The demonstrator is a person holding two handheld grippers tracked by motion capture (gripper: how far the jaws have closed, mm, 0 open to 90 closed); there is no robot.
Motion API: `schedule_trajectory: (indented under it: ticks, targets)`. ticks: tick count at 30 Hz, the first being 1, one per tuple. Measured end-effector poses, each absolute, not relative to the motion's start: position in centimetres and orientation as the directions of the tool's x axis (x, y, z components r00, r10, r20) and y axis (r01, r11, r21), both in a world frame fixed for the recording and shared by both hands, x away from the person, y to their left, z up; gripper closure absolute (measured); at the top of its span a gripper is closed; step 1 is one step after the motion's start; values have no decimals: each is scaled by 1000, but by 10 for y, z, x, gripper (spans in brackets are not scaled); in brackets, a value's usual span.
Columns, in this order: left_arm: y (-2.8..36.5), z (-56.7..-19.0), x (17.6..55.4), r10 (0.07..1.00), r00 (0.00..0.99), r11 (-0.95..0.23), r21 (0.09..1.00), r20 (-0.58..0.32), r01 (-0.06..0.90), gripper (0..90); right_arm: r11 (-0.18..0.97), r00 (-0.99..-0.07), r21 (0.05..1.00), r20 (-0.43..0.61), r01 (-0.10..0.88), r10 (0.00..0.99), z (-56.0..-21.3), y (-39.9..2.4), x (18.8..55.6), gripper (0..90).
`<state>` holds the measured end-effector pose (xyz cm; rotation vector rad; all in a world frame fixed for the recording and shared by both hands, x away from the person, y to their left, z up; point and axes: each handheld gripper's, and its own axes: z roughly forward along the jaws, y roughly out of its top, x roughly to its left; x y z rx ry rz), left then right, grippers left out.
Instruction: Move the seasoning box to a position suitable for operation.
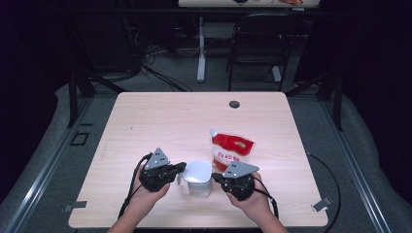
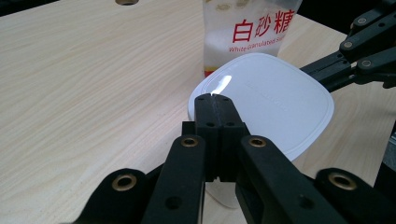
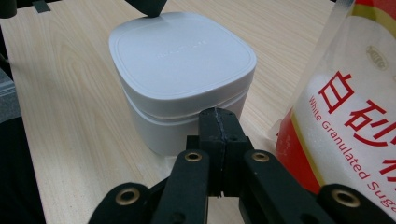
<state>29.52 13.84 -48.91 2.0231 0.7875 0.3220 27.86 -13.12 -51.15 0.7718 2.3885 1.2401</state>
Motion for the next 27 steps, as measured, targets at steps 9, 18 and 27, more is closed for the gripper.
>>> schedule_trajectory:
  ticks: [9, 18, 27]
  targets:
    - [138, -490, 295, 641, 764, -378, 835, -76, 401, 900, 465, -796, 830, -43, 308, 603, -511, -131, 279, 900]
    - [138, -490, 294, 642, 763, -380, 835, -71, 398, 900, 463, -795, 832, -46, 304, 605, -510, -130, 278, 900]
    - [139, -490, 294, 643, 762, -383, 833, -71, 400, 900, 456, -799, 839, -45, 296, 600, -507, -129, 278, 900]
